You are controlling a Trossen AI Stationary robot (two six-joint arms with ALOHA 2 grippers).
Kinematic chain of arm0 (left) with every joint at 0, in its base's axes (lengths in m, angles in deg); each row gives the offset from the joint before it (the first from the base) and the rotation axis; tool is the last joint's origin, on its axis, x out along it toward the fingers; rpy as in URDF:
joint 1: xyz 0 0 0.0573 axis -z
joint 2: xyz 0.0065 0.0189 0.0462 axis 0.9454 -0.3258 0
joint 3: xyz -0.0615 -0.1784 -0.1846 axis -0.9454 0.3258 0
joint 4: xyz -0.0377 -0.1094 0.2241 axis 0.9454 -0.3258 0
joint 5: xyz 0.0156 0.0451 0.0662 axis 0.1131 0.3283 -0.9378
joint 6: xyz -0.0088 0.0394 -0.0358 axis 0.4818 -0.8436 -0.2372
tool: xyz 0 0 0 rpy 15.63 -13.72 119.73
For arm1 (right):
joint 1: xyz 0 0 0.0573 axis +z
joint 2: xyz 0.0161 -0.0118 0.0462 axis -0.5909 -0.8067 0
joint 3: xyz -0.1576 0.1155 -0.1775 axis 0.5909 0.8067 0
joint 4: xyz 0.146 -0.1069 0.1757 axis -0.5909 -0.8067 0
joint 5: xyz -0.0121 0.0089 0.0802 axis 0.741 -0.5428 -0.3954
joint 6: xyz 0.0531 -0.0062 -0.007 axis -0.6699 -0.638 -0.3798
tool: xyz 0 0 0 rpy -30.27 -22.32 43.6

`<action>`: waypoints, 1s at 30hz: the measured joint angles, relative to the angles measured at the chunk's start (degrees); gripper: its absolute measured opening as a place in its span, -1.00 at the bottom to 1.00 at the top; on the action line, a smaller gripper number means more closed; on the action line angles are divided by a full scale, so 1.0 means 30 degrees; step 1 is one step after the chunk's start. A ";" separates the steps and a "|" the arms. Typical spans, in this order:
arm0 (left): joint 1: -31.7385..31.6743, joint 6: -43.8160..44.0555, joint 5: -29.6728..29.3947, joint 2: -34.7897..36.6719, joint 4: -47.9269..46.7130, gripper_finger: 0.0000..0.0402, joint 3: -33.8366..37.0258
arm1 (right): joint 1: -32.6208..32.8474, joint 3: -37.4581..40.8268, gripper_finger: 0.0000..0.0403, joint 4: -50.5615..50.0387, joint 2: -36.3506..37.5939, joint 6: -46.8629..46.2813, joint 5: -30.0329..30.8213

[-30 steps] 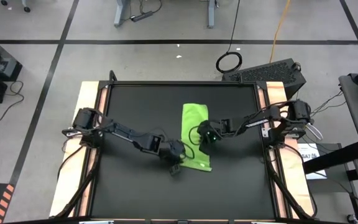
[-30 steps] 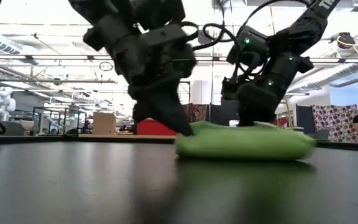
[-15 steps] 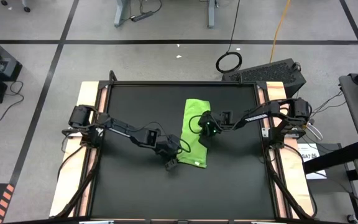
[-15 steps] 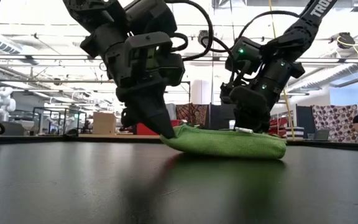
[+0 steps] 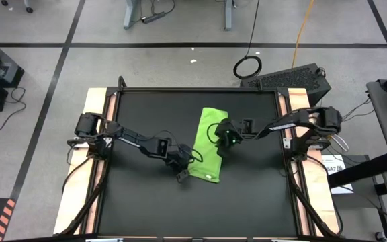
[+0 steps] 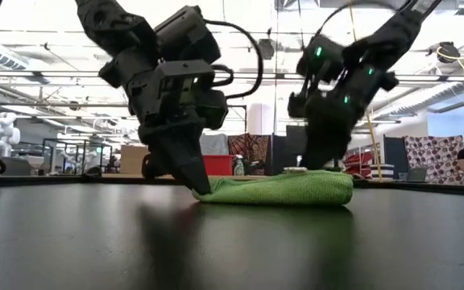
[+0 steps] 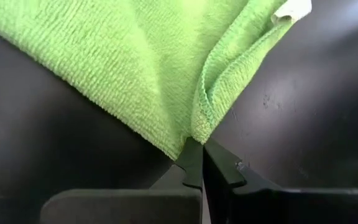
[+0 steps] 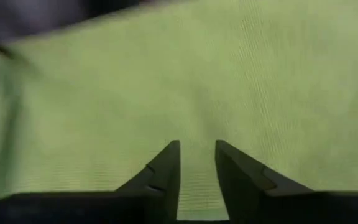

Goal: Roll towel into tight, uniform cylinder
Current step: Roll the green towel

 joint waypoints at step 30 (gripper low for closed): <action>-0.0789 0.2156 0.1698 -0.0015 0.2237 -1.00 0.1106 | 1.2758 -0.0062 -0.22 0.3753 -0.0698 0.0201 0.7618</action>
